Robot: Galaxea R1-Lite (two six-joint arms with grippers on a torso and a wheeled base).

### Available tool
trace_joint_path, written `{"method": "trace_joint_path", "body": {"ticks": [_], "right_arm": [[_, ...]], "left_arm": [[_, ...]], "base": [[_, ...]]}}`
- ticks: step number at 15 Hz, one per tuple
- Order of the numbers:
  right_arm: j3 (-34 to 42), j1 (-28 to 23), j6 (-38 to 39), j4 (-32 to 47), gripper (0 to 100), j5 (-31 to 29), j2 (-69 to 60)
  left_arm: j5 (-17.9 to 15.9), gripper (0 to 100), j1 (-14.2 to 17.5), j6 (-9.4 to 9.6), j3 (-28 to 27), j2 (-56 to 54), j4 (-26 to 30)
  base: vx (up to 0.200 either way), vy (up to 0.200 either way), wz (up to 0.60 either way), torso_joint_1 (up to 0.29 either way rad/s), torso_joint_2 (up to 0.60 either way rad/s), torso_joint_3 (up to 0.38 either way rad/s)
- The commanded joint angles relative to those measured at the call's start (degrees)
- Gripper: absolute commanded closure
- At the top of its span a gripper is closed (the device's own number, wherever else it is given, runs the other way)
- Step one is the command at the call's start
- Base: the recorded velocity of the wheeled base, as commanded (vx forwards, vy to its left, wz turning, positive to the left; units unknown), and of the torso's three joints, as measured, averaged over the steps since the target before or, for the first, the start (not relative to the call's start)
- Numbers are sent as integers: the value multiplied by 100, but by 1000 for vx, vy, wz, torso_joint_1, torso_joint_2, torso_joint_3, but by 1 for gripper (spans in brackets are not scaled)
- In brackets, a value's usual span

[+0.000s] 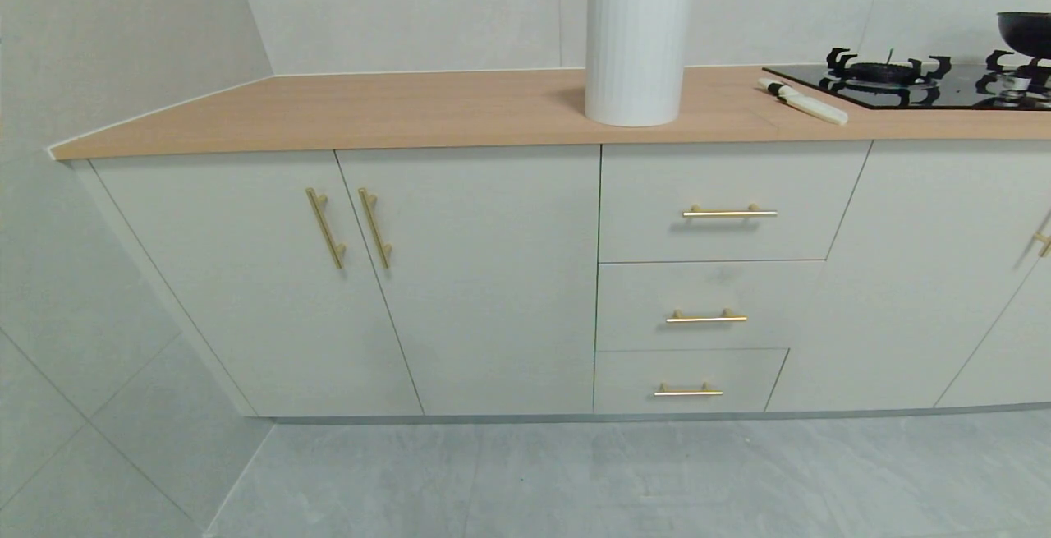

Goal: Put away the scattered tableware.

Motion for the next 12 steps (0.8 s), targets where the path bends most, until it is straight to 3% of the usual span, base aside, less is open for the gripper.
{"method": "trace_joint_path", "body": {"ticks": [1,12], "right_arm": [[27,10,-35,-19,0,35,16],[27,10,53,-19,0,26,16]], "left_arm": [[2,0,2,-1,0,0,-1],[2,0,2,86,0,0,-1]], "base": [[0,0,0,0,0,0],[0,0,0,0,0,0]]}}
